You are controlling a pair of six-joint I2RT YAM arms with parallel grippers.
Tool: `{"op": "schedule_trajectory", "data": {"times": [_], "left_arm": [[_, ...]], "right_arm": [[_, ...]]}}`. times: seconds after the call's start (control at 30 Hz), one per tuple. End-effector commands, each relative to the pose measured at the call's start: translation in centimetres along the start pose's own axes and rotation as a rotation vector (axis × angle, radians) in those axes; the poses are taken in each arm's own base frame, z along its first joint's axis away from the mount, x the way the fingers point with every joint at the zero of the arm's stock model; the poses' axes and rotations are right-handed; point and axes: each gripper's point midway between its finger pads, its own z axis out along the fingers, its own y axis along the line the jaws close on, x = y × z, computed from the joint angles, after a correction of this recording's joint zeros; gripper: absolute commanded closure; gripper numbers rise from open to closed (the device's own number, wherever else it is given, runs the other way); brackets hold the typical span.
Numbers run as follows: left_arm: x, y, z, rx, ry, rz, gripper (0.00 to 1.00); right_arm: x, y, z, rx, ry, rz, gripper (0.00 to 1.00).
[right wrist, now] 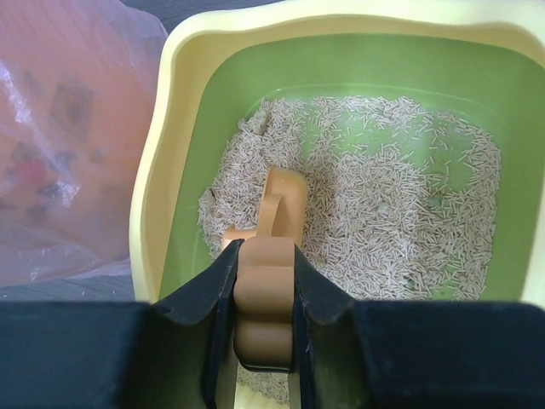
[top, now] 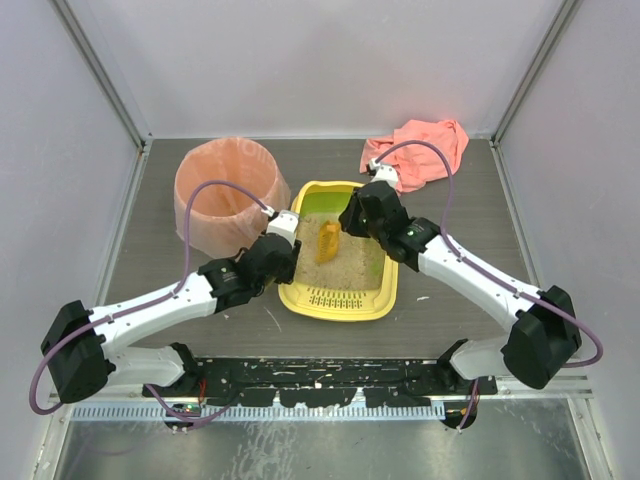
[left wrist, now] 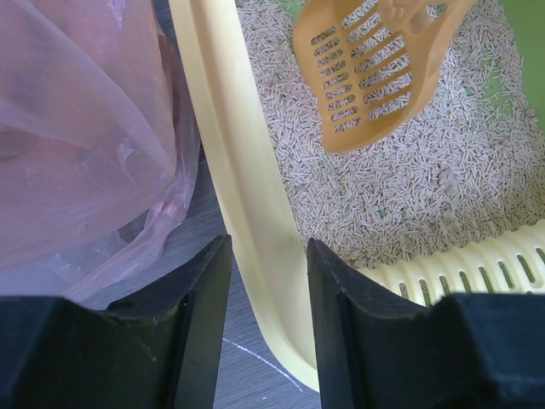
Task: Clean the litter box
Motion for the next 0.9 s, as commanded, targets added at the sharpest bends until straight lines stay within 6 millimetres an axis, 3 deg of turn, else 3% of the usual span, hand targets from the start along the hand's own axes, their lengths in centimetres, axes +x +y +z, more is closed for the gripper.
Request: {"op": "schedule_trajectory", "data": {"times": [0.0,0.2,0.4,0.67,0.87], "left_arm": [[-1.4,-0.8,0.1,0.028,-0.052,-0.034,0.58],[-1.1,-0.8,0.1,0.027,-0.048,-0.032,0.60],[-1.2,-0.8,0.1,0.028,-0.049,-0.032,0.61],[-1.1,-0.7,0.0,0.027,-0.048,-0.032,0.62],[-1.1,-0.5,-0.1,0.019,-0.051,-0.032,0.63]], "right_arm": [[0.8,1.2,1.0,-0.055,0.024,0.053,0.99],[3.2,2.1,2.3,-0.126,0.071,0.158,0.99],[4.2,1.7,3.0,-0.192,0.049,0.329,0.99],[4.3,-0.7,2.9,-0.254,-0.016,0.526,1.00],[2.7,-1.6,1.6,-0.287,-0.098,0.568,0.99]]}}
